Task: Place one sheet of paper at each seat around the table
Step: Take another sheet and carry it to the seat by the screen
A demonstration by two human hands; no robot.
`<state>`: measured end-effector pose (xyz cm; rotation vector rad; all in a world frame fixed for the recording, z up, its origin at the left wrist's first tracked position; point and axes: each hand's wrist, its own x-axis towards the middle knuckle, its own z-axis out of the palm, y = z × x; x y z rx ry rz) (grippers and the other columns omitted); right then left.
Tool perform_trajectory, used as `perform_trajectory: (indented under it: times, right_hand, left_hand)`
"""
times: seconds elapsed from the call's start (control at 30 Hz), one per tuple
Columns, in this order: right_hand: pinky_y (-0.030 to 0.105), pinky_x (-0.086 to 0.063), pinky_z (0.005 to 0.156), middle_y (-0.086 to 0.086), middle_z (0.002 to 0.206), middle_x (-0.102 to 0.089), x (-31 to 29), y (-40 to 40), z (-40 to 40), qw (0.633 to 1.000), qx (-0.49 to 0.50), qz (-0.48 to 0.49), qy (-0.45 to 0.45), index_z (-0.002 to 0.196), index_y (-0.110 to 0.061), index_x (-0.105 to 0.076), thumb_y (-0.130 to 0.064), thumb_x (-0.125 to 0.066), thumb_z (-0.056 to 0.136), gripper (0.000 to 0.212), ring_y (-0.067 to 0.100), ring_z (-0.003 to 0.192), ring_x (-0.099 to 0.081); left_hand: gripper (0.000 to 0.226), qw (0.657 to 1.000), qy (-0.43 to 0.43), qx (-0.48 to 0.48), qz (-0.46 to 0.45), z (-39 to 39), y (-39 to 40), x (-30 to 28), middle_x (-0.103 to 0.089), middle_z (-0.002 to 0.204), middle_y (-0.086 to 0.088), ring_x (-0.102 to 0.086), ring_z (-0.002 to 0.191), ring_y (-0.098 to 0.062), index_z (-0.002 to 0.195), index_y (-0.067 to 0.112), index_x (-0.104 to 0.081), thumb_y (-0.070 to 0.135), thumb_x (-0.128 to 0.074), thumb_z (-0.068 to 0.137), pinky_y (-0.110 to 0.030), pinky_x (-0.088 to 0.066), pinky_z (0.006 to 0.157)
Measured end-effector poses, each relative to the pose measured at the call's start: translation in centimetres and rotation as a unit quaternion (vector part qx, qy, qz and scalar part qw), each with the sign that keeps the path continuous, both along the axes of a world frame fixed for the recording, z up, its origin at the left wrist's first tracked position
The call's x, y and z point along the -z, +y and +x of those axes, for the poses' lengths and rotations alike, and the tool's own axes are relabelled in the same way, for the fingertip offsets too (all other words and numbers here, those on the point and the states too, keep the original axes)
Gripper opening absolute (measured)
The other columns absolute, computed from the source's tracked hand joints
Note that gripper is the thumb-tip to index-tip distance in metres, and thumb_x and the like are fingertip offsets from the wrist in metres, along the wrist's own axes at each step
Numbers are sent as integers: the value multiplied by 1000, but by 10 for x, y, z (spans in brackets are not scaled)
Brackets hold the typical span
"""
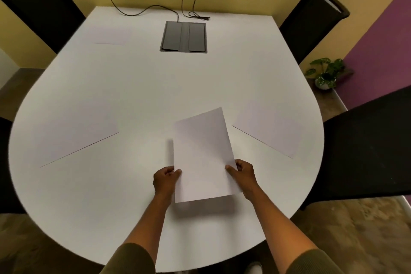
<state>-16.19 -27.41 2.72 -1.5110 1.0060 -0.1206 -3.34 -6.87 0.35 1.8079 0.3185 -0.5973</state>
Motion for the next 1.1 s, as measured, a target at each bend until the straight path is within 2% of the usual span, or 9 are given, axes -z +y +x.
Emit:
perform_trajectory:
  times: [0.13, 0.27, 0.37, 0.53, 0.73, 0.8, 0.9, 1.0, 1.1]
  right_hand:
    - [42, -56, 82, 8, 98, -73, -12, -12, -14, 1000, 8, -1, -6, 87, -16, -68, -17, -71, 87, 3, 30, 92, -68]
    - [49, -55, 88, 10, 99, -73, -37, -29, -27, 999, 22, -9, -32, 92, -11, -70, -17, -71, 87, 8, 34, 96, -68]
    - [48, -54, 90, 10, 102, -73, -59, -47, -41, 997, 36, -19, -61, 98, -7, -71, -18, -71, 87, 16, 34, 99, -68]
    - [49, -55, 87, 12, 98, -75, -106, -89, -84, 990, 65, -48, -117, 94, -6, -72, -19, -71, 87, 15, 37, 99, -68]
    - [53, -56, 90, 15, 101, -73, -173, -150, -166, 977, 93, -121, -151, 98, -2, -70, -18, -71, 88, 20, 37, 98, -68]
    - [50, -57, 86, 16, 102, -73, -200, -173, -198, 968, 114, -143, -170, 97, 0, -69, -17, -70, 88, 19, 36, 97, -69]
    - [41, -56, 78, 10, 99, -72, -237, -209, -259, 951, 158, -184, -192, 94, -8, -68, -19, -70, 89, 13, 29, 92, -68]
    - [44, -58, 81, 8, 97, -73, -264, -243, -318, 934, 201, -219, -197, 91, -10, -68, -19, -70, 88, 9, 29, 91, -70]
    - [45, -61, 81, 8, 95, -75, -281, -277, -380, 917, 250, -240, -198, 86, -13, -69, -18, -71, 87, 5, 30, 90, -72]
  left_hand:
    - [12, 998, -8, -14, -56, -10, -14, -15, -71, 100, -18, -61, 79, -23, 94, 7, -71, 8, -73, 82, -31, -48, 74]
    - [19, 995, -33, -12, -89, -18, -36, -43, -70, 103, -17, -64, 91, -29, 100, 1, -70, 9, -73, 83, -39, -53, 86]
    - [22, 992, -58, -6, -110, -28, -58, -68, -70, 104, -17, -64, 94, -32, 103, -3, -70, 7, -73, 83, -45, -54, 93]
    - [17, 982, -94, 4, -161, -68, -107, -119, -69, 99, -13, -63, 85, -26, 99, 0, -70, 7, -73, 83, -34, -51, 80]
    - [19, 966, -130, 65, -216, -132, -179, -180, -69, 100, -12, -63, 85, -25, 100, 1, -70, 8, -74, 83, -36, -52, 82]
    - [18, 957, -144, 89, -238, -156, -210, -203, -69, 100, -12, -63, 85, -25, 99, 2, -70, 8, -74, 83, -38, -53, 82]
    - [23, 938, -153, 140, -278, -205, -266, -237, -69, 103, -15, -63, 89, -26, 102, -1, -69, 9, -74, 82, -44, -55, 88]
    - [25, 919, -152, 186, -313, -252, -320, -264, -69, 106, -17, -64, 93, -28, 102, -3, -69, 11, -75, 82, -46, -55, 90]
    - [23, 901, -157, 227, -335, -303, -371, -282, -70, 102, -13, -63, 91, -25, 99, -1, -70, 14, -75, 83, -42, -55, 87]
